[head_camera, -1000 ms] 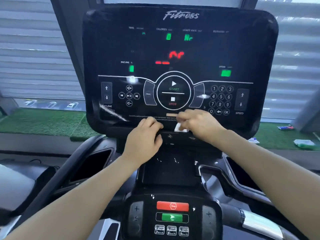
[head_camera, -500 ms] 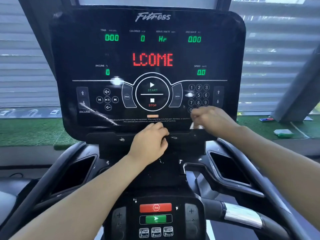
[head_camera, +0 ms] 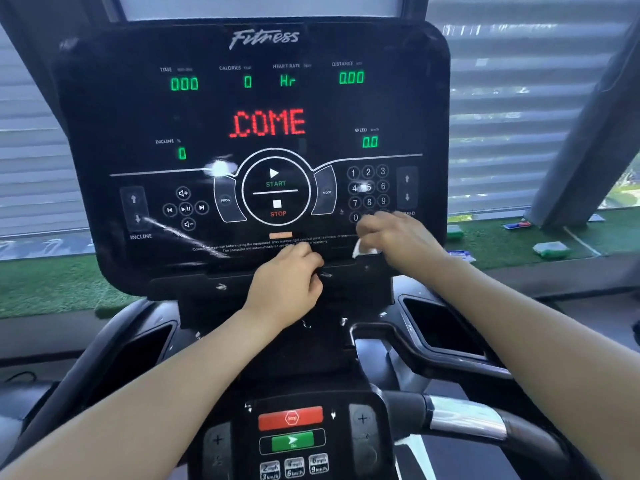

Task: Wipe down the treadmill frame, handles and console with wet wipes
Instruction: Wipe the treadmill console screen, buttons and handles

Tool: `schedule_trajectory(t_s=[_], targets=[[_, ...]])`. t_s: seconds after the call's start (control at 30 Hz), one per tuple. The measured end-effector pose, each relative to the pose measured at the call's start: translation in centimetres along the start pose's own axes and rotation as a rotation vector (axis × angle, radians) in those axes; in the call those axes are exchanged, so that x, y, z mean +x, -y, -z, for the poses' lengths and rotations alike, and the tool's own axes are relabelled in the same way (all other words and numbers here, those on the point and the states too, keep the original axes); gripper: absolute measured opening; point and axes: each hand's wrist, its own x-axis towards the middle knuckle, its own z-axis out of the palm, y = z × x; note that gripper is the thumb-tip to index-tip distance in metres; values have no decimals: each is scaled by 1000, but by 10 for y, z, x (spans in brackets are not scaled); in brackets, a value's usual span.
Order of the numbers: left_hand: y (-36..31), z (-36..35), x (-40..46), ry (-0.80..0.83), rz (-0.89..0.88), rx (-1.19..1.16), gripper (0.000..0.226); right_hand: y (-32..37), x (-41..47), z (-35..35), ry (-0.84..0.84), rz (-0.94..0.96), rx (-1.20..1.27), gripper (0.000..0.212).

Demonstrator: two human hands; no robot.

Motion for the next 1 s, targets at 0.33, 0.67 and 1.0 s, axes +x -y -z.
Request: schedule_trajectory(t_s=[0.33, 0.67, 1.0], targets=[[-24, -7, 18, 116, -98, 23, 36, -16, -38, 0, -25, -244, -19, 21], [3, -9, 4, -5, -122, 29, 31, 40, 23, -11, -134, -344, 116, 16], [-2, -12, 6, -55, -106, 20, 30, 45, 22, -24, -219, -500, 145, 10]])
